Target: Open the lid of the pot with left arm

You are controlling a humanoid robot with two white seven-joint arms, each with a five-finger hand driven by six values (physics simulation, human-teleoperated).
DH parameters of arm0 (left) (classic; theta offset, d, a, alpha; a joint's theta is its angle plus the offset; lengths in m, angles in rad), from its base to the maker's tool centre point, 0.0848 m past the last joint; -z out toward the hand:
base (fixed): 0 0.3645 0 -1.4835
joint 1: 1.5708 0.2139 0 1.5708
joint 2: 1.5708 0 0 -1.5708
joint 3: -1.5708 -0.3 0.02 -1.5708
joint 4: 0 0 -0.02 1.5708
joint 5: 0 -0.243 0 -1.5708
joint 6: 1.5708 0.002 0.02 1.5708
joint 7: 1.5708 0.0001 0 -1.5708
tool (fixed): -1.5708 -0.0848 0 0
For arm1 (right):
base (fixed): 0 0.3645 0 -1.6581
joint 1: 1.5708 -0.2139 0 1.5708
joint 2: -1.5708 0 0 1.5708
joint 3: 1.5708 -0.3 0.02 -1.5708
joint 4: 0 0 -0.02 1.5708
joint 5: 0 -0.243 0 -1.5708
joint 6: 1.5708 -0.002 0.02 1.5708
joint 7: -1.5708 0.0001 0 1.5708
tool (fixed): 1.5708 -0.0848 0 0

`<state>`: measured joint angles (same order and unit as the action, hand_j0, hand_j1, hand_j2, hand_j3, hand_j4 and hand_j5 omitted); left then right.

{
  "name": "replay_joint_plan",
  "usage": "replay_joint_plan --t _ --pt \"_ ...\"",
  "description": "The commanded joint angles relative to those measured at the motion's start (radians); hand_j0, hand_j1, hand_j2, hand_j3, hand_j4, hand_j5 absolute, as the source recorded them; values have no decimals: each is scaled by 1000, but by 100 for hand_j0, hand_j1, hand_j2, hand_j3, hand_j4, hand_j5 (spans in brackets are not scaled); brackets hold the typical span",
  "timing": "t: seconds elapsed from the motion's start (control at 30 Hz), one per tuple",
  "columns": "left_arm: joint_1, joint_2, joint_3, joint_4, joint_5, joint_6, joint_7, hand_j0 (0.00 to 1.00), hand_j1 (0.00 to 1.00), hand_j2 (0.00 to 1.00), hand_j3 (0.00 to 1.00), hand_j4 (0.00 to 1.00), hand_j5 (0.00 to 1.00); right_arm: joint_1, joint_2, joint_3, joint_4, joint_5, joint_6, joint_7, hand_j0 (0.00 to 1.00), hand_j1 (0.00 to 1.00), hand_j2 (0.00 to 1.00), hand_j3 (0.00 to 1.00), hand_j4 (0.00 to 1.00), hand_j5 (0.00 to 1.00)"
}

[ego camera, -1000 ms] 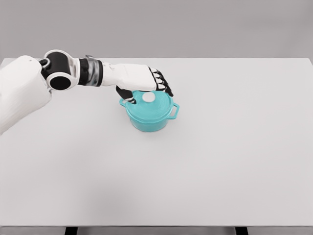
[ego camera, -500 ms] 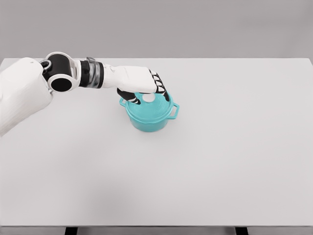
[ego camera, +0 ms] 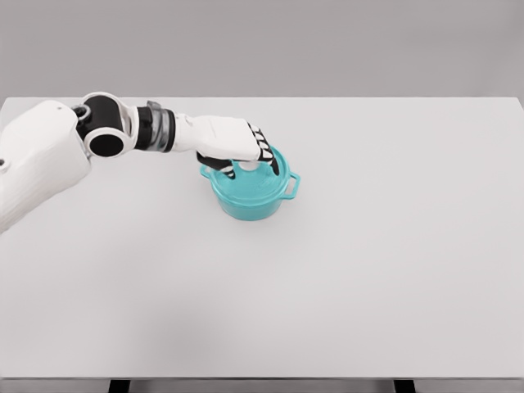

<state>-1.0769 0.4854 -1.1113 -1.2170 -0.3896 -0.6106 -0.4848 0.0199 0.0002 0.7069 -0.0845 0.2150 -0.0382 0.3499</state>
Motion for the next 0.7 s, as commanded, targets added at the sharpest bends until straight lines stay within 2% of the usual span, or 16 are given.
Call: replay_joint_plan --t 0.0,0.17,0.3,0.47,0.6,0.67 --pt "0 -1 -1 1 1 0 -2 76 76 76 76 76 76 0 0 0 0 0 0 0 100 100 100 100 100 100" --pt "2 -1 -7 -1 1 0 -2 72 72 72 72 72 72 0 0 0 0 0 0 0 100 100 100 100 100 100" --pt "2 2 -5 -1 1 0 -2 61 61 61 61 61 61 0 0 0 0 0 0 0 100 100 100 100 100 100" --pt "0 13 2 -3 3 0 -2 39 39 39 39 39 39 0 0 0 0 0 0 0 100 100 100 100 100 100" --pt "-3 21 10 -3 6 0 -2 32 32 32 32 32 32 0 0 0 0 0 0 0 100 100 100 100 100 100" --pt "-3 59 31 -7 6 0 -2 32 32 32 32 32 32 0 0 0 0 0 0 0 100 100 100 100 100 100"
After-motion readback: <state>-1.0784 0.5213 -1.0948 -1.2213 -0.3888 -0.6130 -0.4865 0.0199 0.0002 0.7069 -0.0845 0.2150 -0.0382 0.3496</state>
